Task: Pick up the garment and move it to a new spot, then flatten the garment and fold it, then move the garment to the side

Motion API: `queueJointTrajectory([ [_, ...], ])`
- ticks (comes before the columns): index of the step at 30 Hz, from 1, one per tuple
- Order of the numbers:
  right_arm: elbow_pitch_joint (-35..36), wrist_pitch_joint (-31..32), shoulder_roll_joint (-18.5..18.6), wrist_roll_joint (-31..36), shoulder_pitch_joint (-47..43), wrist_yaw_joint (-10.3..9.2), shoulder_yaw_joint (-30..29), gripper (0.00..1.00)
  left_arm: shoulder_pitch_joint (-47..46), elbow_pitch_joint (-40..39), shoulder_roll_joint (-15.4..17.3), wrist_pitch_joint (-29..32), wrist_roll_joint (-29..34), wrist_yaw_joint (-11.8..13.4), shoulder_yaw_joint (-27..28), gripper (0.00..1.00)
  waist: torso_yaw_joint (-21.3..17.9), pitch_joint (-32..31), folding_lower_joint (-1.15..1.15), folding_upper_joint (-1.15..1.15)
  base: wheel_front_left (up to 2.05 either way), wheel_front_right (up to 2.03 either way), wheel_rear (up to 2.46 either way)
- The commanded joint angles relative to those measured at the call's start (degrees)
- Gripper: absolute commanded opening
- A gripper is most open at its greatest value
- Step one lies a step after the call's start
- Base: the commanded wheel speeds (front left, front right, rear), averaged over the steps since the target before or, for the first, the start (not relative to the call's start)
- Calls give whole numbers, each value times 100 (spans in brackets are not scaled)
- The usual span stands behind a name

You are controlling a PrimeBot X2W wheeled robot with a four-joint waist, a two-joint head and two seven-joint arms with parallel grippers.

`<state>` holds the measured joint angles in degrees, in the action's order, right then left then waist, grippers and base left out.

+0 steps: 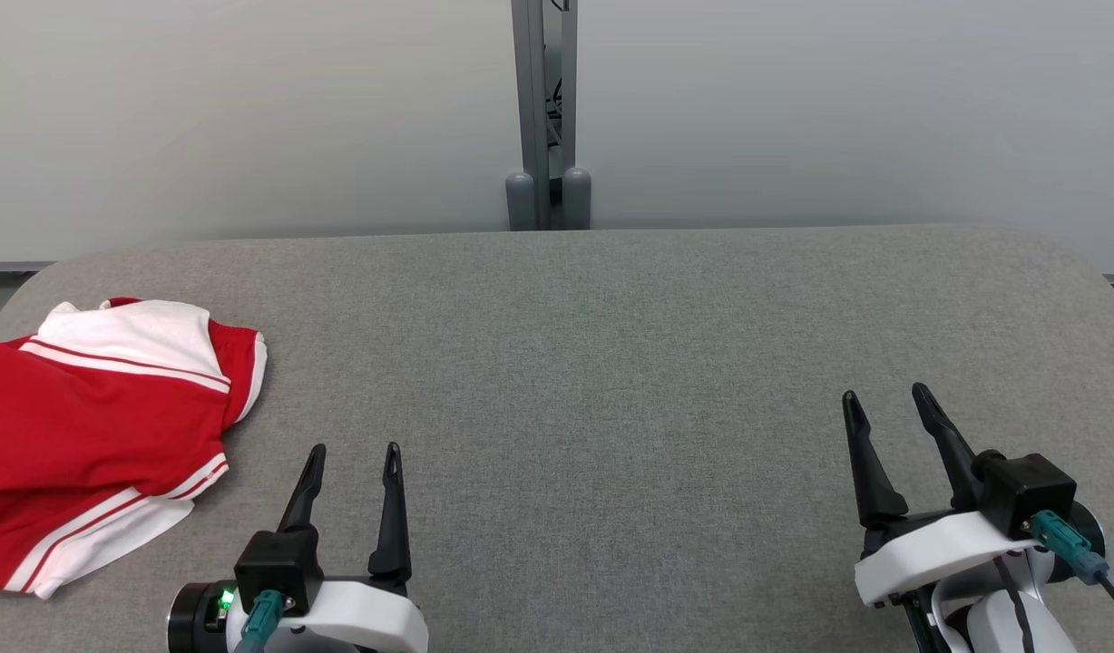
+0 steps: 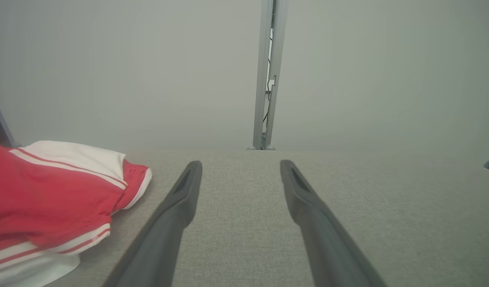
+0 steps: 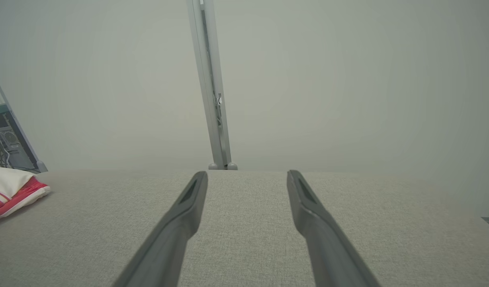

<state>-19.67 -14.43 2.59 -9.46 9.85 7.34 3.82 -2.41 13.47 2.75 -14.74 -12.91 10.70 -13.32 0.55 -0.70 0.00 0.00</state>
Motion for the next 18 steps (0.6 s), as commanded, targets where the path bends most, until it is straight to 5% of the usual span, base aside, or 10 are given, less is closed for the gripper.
queueJointTrajectory([
  [1, -28, -63, 56, 101, 38, 26, 6, 100, 75, -4, 22, -39, 86, 44, 27, 100, -1, -2, 0, 0, 0, 0, 0],
  [18, -135, -89, 55, -135, -24, 21, 33, 100, 75, 104, 23, -44, 81, -35, 7, 100, 0, -32, 0, 0, 0, 0, 0],
])
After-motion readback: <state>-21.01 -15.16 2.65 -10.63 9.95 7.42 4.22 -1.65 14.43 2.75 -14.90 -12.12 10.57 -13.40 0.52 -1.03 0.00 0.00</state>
